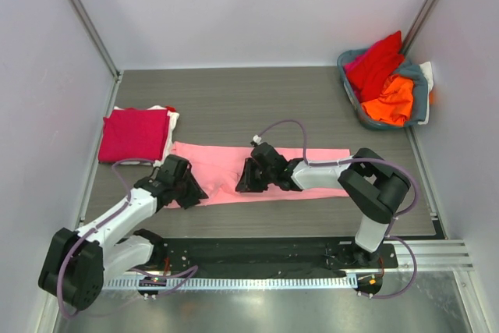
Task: Fold and stack the t-shirts
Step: Fold the tshirt
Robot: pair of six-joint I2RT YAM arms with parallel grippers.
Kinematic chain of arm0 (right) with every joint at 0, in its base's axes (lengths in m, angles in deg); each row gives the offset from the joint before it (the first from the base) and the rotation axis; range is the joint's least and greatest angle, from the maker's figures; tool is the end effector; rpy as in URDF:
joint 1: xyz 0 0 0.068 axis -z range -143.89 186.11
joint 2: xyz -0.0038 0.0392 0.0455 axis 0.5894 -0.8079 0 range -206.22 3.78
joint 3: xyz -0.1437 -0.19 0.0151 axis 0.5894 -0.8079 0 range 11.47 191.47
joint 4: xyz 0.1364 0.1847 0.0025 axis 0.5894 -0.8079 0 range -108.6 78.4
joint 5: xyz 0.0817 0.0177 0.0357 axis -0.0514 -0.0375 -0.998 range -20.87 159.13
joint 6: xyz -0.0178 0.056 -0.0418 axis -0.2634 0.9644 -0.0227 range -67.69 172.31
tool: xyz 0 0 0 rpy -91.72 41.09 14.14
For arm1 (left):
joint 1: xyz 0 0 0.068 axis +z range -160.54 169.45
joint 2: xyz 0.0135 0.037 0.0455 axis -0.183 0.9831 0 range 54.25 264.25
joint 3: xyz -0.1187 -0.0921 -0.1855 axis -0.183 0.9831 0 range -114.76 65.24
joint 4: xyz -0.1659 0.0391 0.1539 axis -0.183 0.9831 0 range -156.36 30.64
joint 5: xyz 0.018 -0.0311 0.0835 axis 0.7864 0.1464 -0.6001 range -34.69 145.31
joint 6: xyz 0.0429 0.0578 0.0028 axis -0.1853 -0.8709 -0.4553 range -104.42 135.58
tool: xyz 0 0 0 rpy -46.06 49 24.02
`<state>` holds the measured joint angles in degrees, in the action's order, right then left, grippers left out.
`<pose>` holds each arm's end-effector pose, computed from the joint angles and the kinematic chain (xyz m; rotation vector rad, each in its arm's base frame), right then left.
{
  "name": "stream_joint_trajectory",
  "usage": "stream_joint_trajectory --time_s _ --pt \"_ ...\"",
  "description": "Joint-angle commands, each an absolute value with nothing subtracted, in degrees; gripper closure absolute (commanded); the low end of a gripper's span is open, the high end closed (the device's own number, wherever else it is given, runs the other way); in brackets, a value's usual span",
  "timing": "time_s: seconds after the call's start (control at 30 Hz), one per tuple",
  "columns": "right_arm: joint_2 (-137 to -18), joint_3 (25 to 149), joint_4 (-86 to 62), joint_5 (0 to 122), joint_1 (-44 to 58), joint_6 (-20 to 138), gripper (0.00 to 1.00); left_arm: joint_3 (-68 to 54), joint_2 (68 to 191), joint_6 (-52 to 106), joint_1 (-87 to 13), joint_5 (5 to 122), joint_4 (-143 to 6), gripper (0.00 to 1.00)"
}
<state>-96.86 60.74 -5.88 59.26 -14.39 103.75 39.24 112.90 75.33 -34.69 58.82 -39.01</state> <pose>0.2042 0.2639 0.1161 -0.0705 2.6150 0.9697 0.1606 -0.0760 0.1299 -0.8161 2.6151 -0.5529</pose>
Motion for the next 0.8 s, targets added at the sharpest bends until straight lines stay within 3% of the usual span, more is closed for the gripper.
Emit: stream_joint_trajectory --time_s 0.0,0.2,0.33,0.6,0.7,0.77 --pt "-96.24 60.86 -3.51 59.02 -14.25 104.60 0.73 39.40 114.89 76.40 -35.59 56.98 -43.24 0.64" --pt "-96.15 60.60 -3.16 58.84 -14.25 104.87 0.73 39.40 118.32 77.37 -36.65 56.72 -45.79 0.73" --pt "-96.15 60.42 -3.07 58.93 -14.34 104.78 0.73 39.22 117.71 77.02 -36.82 57.33 -45.36 0.94" --pt "-97.64 61.04 -3.16 57.79 -14.25 104.52 0.74 37.38 112.26 75.35 -36.83 57.95 -36.05 0.94" --pt "-97.99 61.12 -3.07 57.53 -14.25 104.61 0.81 36.94 110.42 75.17 -36.91 57.42 -33.67 0.94" --pt "-97.99 61.12 -2.99 57.52 -14.25 104.78 0.92 36.67 109.63 75.09 -36.91 56.90 -32.53 0.94"
